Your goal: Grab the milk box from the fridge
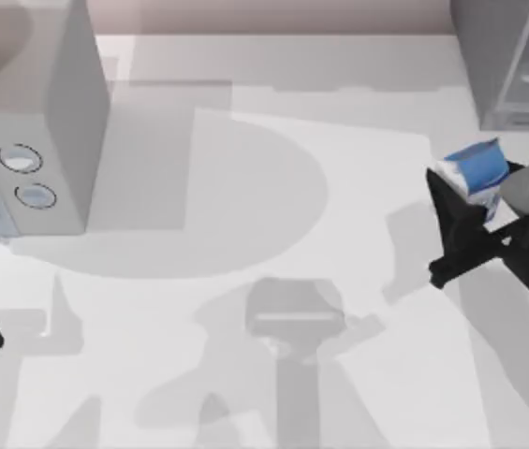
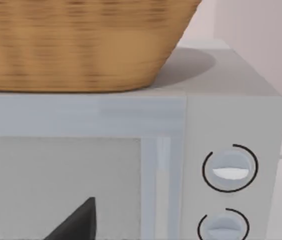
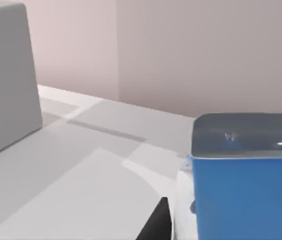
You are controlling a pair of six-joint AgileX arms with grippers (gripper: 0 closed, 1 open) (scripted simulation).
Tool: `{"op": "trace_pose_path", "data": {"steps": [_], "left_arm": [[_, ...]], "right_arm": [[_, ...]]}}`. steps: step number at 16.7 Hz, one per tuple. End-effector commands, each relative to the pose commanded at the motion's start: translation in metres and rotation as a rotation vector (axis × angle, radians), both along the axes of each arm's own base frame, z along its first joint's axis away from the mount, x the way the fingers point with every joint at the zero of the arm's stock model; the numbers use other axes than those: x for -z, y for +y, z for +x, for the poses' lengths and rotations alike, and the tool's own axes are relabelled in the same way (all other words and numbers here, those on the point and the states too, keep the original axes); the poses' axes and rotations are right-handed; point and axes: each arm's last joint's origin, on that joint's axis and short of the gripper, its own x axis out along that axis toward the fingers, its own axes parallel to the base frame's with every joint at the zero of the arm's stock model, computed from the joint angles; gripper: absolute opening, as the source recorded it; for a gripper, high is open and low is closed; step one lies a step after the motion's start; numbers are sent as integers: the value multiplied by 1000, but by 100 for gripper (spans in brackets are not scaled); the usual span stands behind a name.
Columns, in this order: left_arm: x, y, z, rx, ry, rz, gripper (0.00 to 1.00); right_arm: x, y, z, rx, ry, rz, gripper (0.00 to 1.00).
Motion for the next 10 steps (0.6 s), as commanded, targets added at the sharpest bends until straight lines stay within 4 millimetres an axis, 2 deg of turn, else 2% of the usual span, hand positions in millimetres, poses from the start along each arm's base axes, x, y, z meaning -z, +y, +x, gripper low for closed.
{"op": "trace_pose_path", "data": {"steps": [5,10], "left_arm": [[0,0,0,0,0,0,100],[0,0,0,0,0,0,100]], "right_arm": [[50,46,13,-155,0,8,0],[83,72,11,-250,-38,24,0]]}}
